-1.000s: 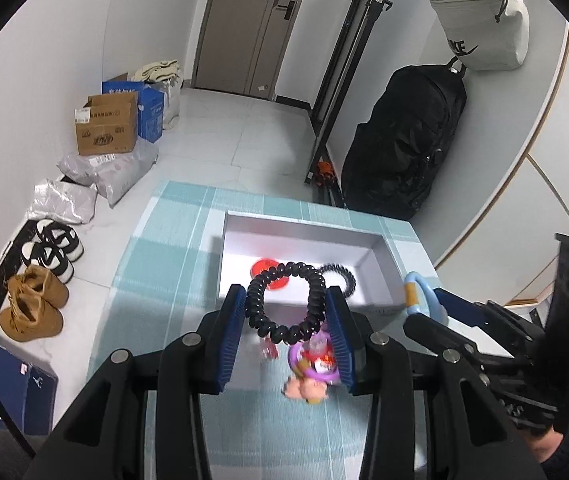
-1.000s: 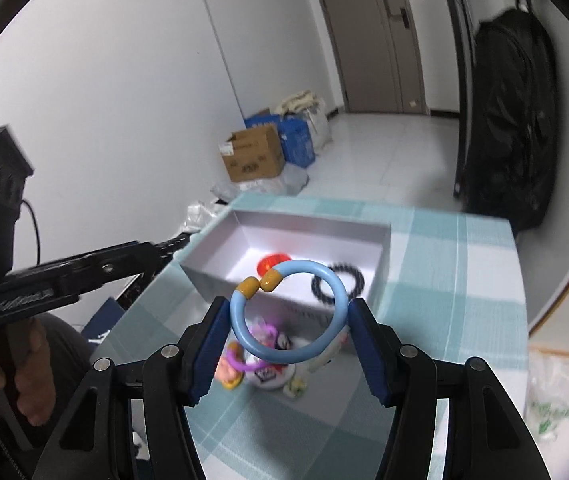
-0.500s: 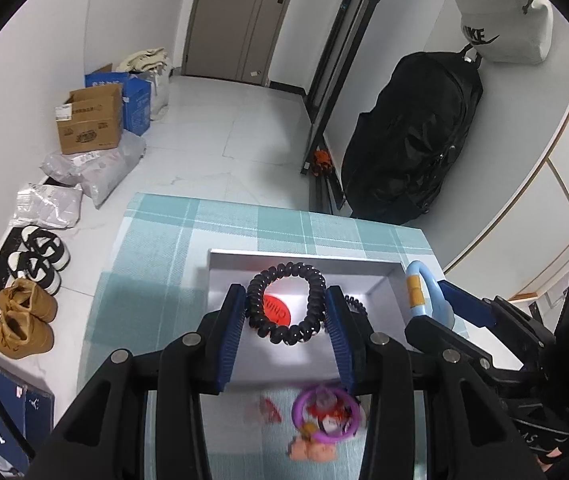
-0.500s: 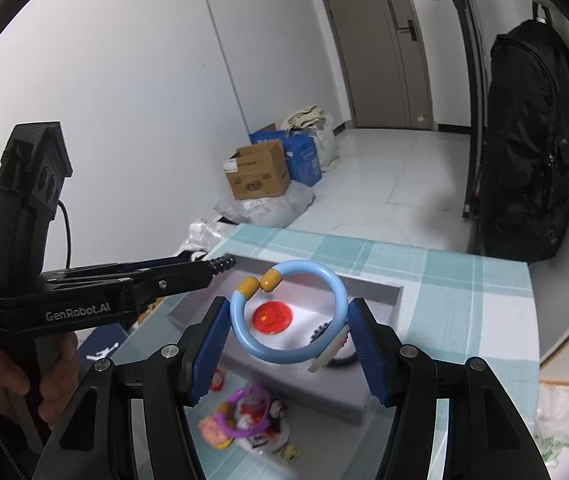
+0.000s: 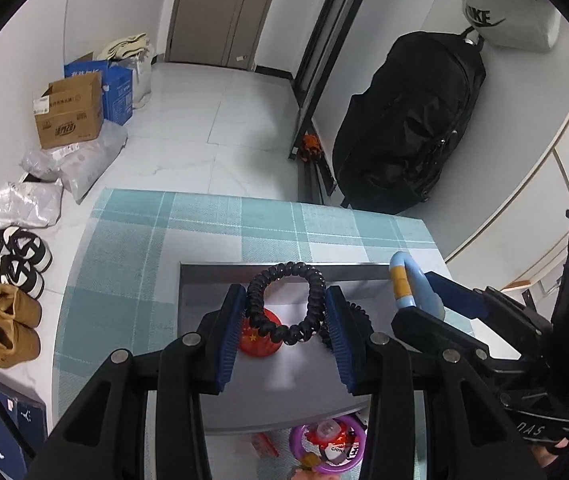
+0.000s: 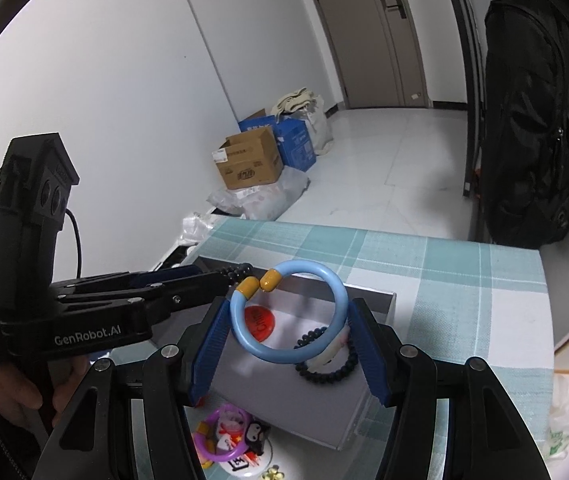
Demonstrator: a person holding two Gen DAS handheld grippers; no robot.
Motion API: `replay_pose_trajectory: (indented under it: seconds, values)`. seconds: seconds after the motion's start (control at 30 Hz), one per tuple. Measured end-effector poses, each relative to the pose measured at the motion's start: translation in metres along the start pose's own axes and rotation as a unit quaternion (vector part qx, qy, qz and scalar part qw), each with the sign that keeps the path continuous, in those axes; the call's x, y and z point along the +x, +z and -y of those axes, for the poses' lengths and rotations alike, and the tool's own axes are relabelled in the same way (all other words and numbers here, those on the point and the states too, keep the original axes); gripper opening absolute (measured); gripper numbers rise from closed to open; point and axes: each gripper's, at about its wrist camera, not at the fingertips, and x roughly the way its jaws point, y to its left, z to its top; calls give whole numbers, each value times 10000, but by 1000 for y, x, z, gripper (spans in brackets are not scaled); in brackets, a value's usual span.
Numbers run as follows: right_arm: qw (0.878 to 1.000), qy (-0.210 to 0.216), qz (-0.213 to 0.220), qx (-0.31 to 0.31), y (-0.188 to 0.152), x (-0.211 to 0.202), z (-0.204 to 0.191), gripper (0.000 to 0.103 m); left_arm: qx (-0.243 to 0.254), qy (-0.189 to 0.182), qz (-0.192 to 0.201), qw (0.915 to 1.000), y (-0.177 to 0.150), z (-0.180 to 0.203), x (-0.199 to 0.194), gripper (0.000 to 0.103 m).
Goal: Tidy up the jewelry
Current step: 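Carry the coil and blue ring into the white box and open both grippers, then withdraw both grippers from the box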
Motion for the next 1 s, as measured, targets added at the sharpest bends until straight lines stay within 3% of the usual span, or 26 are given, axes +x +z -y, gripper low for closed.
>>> replay_pose_trajectory:
  seconds: [0.43,0.63,0.7,0.77,1.0]
  values:
    - [9995,-99,-252,183,-5,11,8,60,111,-161,-30,9998,-2,7,4,36]
    - [9996,-139,-242,-12,-5,7,1,71,-19,-242,-187,9995,-2,2,9,45]
    - [9997,-206,-137,-87,-6,1,-2,76,-89,-327,-116,9994,-2,0,5,52]
    - [9997,-222,-39,-127,-7,-4,-3,79,-114,-444,-11,9989,-1,-1,0,65]
    - [9996,-248,100,6,-6,-13,2,81,-230,-296,120,9992,-7,-5,-10,66]
